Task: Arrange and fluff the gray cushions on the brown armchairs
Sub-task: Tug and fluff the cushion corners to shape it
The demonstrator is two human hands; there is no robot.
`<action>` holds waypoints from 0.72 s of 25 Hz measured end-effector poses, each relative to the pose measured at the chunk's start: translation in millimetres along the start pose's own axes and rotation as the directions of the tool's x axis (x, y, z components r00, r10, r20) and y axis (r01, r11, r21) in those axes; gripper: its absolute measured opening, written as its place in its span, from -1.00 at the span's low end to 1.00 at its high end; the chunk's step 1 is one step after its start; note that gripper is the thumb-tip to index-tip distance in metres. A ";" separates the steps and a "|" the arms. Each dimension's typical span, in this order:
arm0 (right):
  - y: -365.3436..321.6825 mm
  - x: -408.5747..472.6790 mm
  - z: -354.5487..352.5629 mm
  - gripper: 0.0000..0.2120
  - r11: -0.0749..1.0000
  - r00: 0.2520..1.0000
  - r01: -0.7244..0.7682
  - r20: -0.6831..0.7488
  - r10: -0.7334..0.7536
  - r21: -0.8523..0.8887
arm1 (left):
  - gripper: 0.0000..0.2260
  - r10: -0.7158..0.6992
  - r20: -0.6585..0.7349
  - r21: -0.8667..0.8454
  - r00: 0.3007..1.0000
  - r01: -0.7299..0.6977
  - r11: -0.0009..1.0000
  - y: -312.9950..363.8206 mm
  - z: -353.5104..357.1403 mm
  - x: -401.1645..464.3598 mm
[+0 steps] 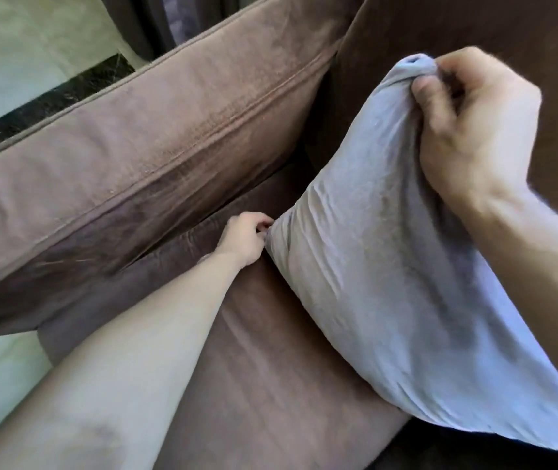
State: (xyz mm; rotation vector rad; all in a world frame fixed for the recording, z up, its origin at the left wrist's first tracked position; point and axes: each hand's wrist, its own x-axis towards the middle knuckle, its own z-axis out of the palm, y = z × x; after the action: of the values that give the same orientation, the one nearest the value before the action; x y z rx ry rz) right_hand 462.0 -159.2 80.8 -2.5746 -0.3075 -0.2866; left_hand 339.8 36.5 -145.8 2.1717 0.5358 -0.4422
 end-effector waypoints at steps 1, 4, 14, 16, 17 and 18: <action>-1.3 0.3 -5.0 -0.73 1.000 1.000 -0.005 -0.021 0.005 0.028 | -0.75 0.001 -0.032 0.059 1.000 0.001 0.998 -4.5 -0.3 -3.8; -2.2 -2.1 -18.5 -0.76 0.992 0.999 -0.002 -0.037 0.007 0.127 | -0.77 -0.036 -0.073 0.103 0.997 0.044 0.994 -21.8 -2.8 -8.2; 8.5 -11.7 -28.1 -0.89 0.973 0.995 0.002 -0.100 0.021 0.229 | -0.82 0.021 0.033 0.307 0.999 -0.030 0.951 -18.0 3.5 -6.4; 9.9 -12.0 -33.3 -0.92 0.967 0.991 -0.009 -0.124 0.041 0.253 | -0.86 0.039 0.052 0.435 0.998 -0.058 0.899 -28.1 -5.1 -22.7; 9.5 -12.2 -34.6 -0.92 0.964 0.990 -0.014 -0.132 0.051 0.266 | -0.85 0.034 0.059 0.486 0.998 -0.058 0.872 -31.4 -10.3 -28.7; 7.8 -13.0 -34.7 -0.92 0.961 0.988 -0.024 -0.138 0.064 0.276 | -0.84 0.022 0.054 0.513 0.998 -0.047 0.857 -33.6 -13.2 -30.5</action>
State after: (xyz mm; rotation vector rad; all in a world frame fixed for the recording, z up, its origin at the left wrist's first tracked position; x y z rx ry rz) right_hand 446.9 -186.0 102.7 -2.2713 -0.2182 -0.3862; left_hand 298.3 59.0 -145.0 2.6706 0.3772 -0.6767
